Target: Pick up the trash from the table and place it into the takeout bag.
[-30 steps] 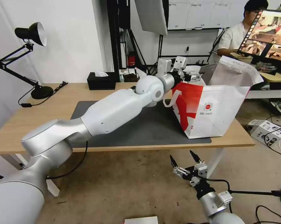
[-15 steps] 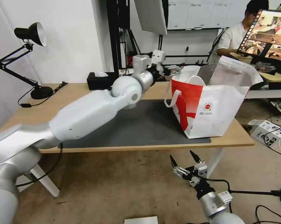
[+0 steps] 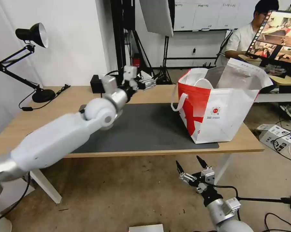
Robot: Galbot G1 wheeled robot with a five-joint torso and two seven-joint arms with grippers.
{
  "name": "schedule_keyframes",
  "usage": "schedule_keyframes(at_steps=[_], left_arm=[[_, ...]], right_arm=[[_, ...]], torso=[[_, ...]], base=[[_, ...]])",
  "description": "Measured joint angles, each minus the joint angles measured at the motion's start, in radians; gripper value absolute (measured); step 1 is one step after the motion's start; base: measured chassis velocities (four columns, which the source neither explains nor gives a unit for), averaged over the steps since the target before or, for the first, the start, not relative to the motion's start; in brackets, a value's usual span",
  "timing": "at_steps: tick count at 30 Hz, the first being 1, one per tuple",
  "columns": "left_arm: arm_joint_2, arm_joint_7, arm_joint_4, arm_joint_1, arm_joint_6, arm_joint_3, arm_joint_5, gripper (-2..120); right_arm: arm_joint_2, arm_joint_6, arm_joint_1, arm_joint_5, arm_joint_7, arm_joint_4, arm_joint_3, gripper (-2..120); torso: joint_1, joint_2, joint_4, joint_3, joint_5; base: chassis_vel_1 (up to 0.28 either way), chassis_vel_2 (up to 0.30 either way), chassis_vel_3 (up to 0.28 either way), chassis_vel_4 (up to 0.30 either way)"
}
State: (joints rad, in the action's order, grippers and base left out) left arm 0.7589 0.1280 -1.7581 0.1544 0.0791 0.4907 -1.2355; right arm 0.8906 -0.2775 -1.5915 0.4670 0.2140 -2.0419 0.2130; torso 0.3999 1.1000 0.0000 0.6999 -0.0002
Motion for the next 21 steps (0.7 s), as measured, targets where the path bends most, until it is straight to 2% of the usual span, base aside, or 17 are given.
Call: schedule_keyframes(at_steps=[6, 7, 10, 11, 14, 16, 18, 19, 21], left_arm=[[-0.091, -0.072, -0.071, 0.192, 0.025, -0.162, 0.035, 100], [-0.091, -0.072, -0.071, 0.192, 0.025, -0.162, 0.035, 100], [-0.128, -0.089, -0.121, 0.363, 0.032, -0.294, 0.066, 100], [-0.128, -0.089, -0.121, 0.363, 0.032, -0.294, 0.066, 100], [-0.147, -0.090, -0.178, 0.558, 0.045, -0.475, 0.106, 100], [-0.140, -0.088, -0.184, 0.592, 0.063, -0.501, 0.123, 100], [-0.103, -0.063, -0.193, 0.668, 0.094, -0.555, 0.174, 100], [-0.103, -0.063, -0.193, 0.668, 0.094, -0.555, 0.174, 100], [-0.071, -0.032, -0.204, 0.765, 0.144, -0.614, 0.234, 100]], right_arm=[[0.000, 0.000, 0.000, 0.000, 0.000, 0.000, 0.000, 100], [0.000, 0.000, 0.000, 0.000, 0.000, 0.000, 0.000, 100], [0.000, 0.000, 0.000, 0.000, 0.000, 0.000, 0.000, 100], [0.000, 0.000, 0.000, 0.000, 0.000, 0.000, 0.000, 100], [0.000, 0.000, 0.000, 0.000, 0.000, 0.000, 0.000, 100], [0.000, 0.000, 0.000, 0.000, 0.000, 0.000, 0.000, 100], [0.000, 0.000, 0.000, 0.000, 0.000, 0.000, 0.000, 100], [0.000, 0.000, 0.000, 0.000, 0.000, 0.000, 0.000, 100], [0.000, 0.000, 0.000, 0.000, 0.000, 0.000, 0.000, 100]], torso=[[0.000, 0.000, -0.0001, 0.000, 0.0002], [0.000, 0.000, -0.0001, 0.000, 0.0002], [0.000, 0.000, 0.0000, 0.000, 0.0001], [0.000, 0.000, 0.0000, 0.000, 0.0001], [0.000, 0.000, 0.0005, 0.000, 0.0001], [0.000, 0.000, 0.0008, 0.000, 0.0008], [0.000, 0.000, -0.0003, 0.000, -0.0004], [0.000, 0.000, -0.0003, 0.000, -0.0004], [0.000, 0.000, -0.0004, 0.000, 0.0005]], base=[[0.000, 0.000, 0.000, 0.000], [0.000, 0.000, 0.000, 0.000], [0.000, 0.000, 0.000, 0.000], [0.000, 0.000, 0.000, 0.000], [0.000, 0.000, 0.000, 0.000], [0.000, 0.000, 0.000, 0.000], [0.000, 0.000, 0.000, 0.000], [0.000, 0.000, 0.000, 0.000], [0.000, 0.000, 0.000, 0.000]])
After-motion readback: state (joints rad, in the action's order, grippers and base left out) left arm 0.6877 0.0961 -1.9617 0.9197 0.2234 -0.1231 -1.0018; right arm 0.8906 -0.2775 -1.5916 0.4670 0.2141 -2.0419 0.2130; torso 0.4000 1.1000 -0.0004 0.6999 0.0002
